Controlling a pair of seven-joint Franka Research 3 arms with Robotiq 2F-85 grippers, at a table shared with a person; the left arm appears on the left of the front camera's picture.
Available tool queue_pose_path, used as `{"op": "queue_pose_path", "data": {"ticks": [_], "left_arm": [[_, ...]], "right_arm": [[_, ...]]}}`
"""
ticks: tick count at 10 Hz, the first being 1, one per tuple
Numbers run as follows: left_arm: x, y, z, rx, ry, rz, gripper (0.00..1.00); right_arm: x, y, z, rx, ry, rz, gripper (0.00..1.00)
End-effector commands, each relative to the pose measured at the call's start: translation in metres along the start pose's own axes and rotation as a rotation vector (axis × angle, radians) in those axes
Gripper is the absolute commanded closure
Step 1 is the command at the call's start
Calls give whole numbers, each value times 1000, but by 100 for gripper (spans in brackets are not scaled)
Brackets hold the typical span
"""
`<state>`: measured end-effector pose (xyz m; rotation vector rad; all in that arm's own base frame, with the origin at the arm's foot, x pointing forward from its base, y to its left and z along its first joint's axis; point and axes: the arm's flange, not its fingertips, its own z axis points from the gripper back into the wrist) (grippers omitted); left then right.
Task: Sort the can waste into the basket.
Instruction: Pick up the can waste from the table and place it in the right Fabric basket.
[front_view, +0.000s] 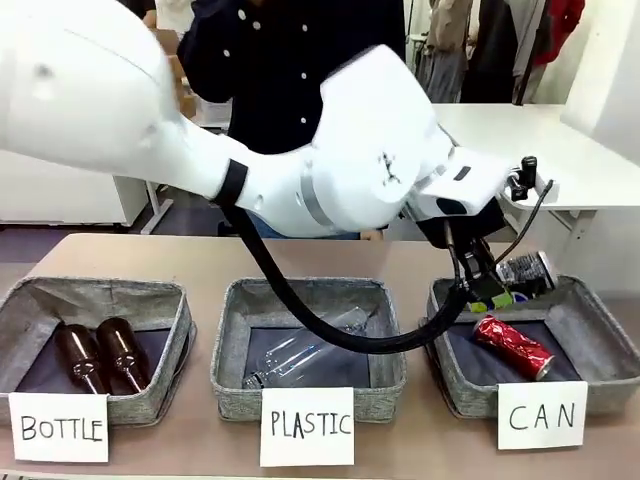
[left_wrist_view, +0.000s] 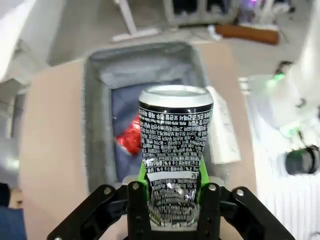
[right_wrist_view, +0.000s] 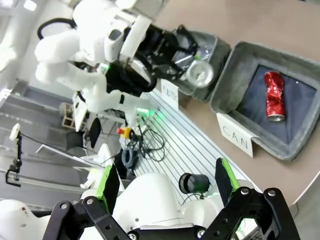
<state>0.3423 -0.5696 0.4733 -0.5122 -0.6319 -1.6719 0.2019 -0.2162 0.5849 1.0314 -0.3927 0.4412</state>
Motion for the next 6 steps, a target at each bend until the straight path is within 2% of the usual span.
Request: {"op": "queue_pose_path", "data": {"ticks": [1,4,5,6], "left_arm": [[3,8,-29,22,22,30,61],[1,11,-31,-34,-6,66,61],[0,10,-30,-44,-13,69,4],[-1,11,-30,-47,-11,74,3]], "right_arm": [[1,2,1,2,-11,-16,0],[1,2,1,2,-11,-16,0],[1,2,1,2,-11,-16,0],[1,2,1,2,-11,-16,0]]}}
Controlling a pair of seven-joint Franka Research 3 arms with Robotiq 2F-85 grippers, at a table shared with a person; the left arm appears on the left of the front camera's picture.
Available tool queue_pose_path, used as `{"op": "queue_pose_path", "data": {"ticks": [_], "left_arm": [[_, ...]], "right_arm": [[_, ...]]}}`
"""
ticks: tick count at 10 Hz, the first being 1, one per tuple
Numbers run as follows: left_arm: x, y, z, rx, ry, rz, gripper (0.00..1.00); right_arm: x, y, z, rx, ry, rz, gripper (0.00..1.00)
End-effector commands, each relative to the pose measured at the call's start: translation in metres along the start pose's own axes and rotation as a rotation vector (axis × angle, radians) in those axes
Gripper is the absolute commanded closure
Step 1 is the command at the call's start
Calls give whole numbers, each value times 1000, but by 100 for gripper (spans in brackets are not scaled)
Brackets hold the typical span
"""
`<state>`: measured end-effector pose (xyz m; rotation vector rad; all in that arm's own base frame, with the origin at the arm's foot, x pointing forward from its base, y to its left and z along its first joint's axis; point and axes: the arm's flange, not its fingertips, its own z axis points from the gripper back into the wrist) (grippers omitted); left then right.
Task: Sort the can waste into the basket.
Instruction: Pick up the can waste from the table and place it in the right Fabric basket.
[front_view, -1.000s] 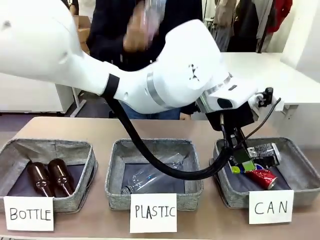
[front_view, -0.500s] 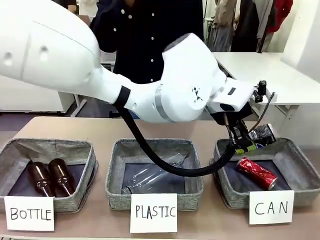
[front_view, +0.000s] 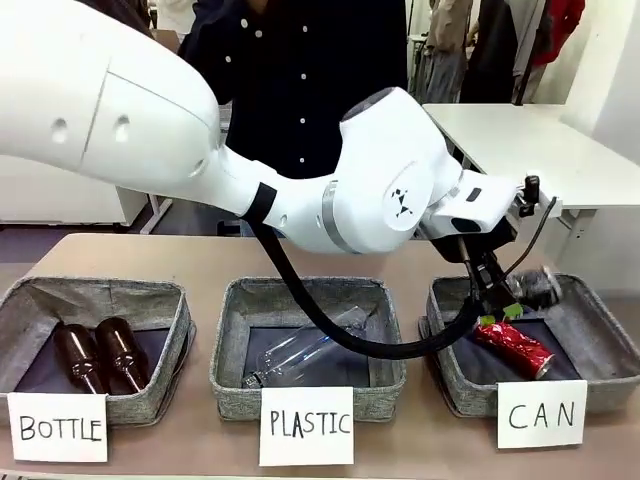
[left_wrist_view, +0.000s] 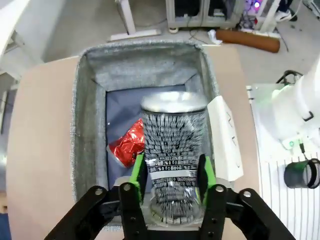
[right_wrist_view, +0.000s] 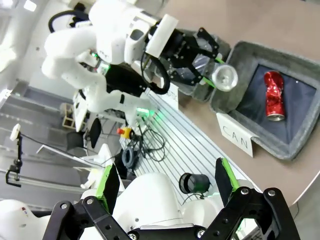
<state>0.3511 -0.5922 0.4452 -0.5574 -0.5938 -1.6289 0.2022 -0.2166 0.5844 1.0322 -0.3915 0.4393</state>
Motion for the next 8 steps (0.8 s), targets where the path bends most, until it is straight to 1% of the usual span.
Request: {"op": "queue_pose_path", "data": {"ticks": [1,3,4,6,7,8], "left_arm": [[3,3,6,-15,2,19,0],[-1,0,10,-25,4,37,0],[-2,-5,18,-17,-10,55,0],[-11,-26,57,-74,6,138,0],[-21,-41,85,-97,28,213,0],[-44,-54,122,-121,51,315,0]], "right_arm": [[1,3,1,2,-11,-14,0],[1,3,1,2,-11,-14,0],[1,3,1,2,-11,-14,0],[0,0,0,0,0,0,0],[6,7,-1,50,-29,35,0],[19,11,-25,160,-4,96,0]]}}
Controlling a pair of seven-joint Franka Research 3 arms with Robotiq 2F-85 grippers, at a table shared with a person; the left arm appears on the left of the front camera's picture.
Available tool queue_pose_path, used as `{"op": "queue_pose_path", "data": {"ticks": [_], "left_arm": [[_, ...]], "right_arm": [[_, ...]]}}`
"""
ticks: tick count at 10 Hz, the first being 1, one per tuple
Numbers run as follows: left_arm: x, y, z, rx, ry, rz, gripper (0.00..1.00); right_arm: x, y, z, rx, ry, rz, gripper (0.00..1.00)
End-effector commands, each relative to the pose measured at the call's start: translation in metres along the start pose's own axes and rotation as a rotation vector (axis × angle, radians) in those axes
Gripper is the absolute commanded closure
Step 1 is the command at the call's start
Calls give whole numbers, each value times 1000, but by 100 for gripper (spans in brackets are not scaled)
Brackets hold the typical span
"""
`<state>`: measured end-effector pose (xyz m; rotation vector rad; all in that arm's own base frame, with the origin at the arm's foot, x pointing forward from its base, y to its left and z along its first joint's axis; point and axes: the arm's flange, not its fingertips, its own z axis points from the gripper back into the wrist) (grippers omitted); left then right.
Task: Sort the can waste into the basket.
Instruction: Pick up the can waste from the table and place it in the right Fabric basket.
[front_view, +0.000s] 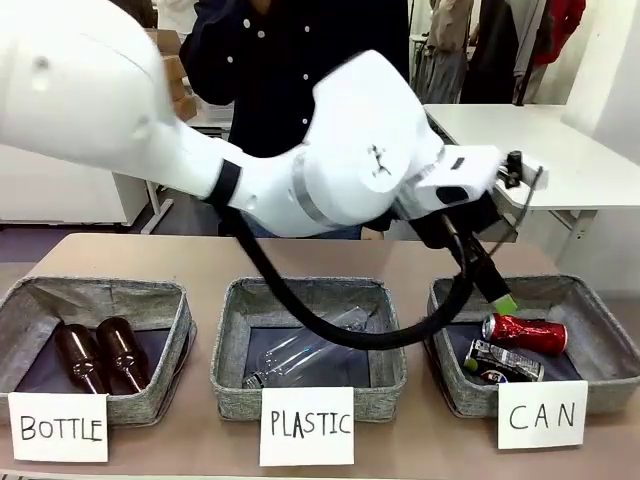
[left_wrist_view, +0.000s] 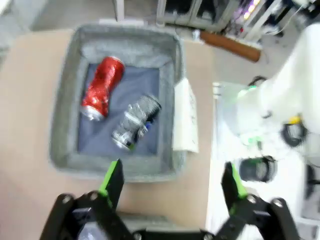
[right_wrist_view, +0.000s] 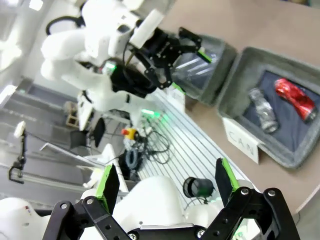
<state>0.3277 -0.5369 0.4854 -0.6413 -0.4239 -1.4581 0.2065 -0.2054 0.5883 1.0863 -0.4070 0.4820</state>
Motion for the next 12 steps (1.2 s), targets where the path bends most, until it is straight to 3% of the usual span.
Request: {"op": "queue_pose_path", "data": {"ticks": [1,2,5,7,8,9,10,12], "left_arm": [[-66,-34,82,3,36,164,0],[-93,-40,112,42,10,247,0],[-175,-35,216,101,-217,540,0],[-236,-19,284,-61,-436,714,0],[-271,-16,318,-155,-631,757,0],[-298,-19,342,-125,-793,817,0],[-321,-30,360,-123,-1006,745,0],[-357,-50,370,-138,-1092,764,0]], "right_arm": [[27,5,-48,168,10,81,0],[41,10,-85,230,13,92,0],[56,43,-195,361,-18,26,0],[64,59,-220,429,-77,-74,0],[73,65,-228,429,-130,-119,0],[80,63,-240,304,-171,-140,0],[85,56,-254,156,-210,-131,0],[95,34,-264,37,-221,-170,0]]}}
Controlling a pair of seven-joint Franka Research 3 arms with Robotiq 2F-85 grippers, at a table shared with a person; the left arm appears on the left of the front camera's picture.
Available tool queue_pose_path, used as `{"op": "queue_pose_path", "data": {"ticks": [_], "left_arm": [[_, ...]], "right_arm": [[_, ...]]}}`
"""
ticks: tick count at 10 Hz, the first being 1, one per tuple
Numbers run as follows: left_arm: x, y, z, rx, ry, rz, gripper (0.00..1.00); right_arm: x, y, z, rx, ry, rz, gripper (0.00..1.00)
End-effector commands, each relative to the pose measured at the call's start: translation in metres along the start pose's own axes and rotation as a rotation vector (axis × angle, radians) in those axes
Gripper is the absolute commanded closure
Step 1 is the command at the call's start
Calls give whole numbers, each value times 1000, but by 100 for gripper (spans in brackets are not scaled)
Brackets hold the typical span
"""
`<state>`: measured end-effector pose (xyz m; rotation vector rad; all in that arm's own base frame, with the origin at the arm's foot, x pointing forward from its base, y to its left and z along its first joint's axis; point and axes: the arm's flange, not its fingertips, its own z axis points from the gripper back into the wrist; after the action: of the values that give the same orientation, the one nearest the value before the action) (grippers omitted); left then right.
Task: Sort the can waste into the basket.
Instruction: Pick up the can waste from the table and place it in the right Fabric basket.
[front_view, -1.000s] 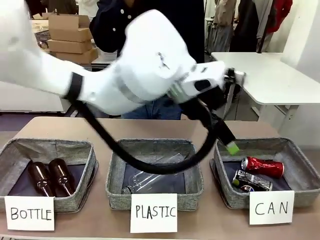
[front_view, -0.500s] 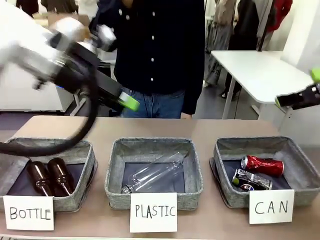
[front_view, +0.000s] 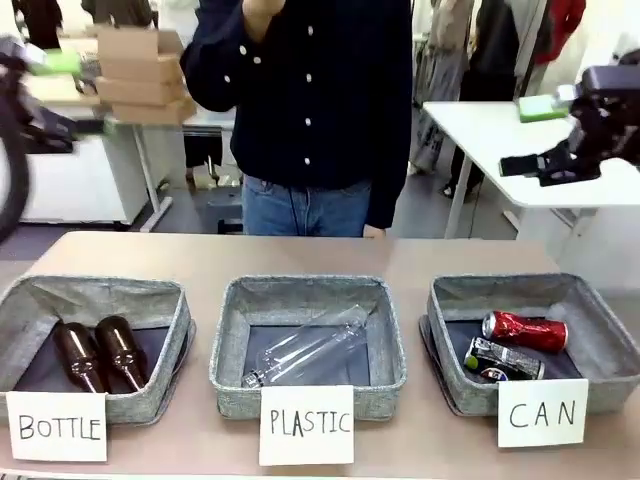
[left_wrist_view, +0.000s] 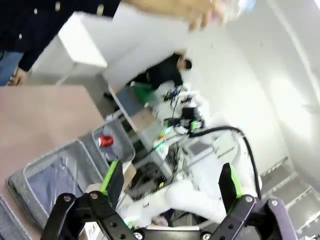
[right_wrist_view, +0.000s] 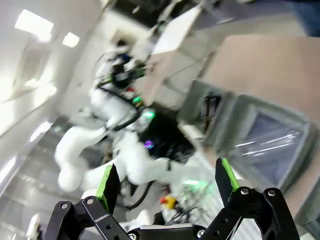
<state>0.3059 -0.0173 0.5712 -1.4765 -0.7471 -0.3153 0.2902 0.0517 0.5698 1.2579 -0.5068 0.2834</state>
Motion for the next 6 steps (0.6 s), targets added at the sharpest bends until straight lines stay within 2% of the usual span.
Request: {"op": "queue_pose_path", "data": {"ticks": [1,6], "left_arm": [[6,0,-23,29,100,-5,0],[6,0,-23,29,100,-5,0]], "right_arm": [[-5,8,10,92,30,-1,0],[-5,8,10,92,30,-1,0]]}}
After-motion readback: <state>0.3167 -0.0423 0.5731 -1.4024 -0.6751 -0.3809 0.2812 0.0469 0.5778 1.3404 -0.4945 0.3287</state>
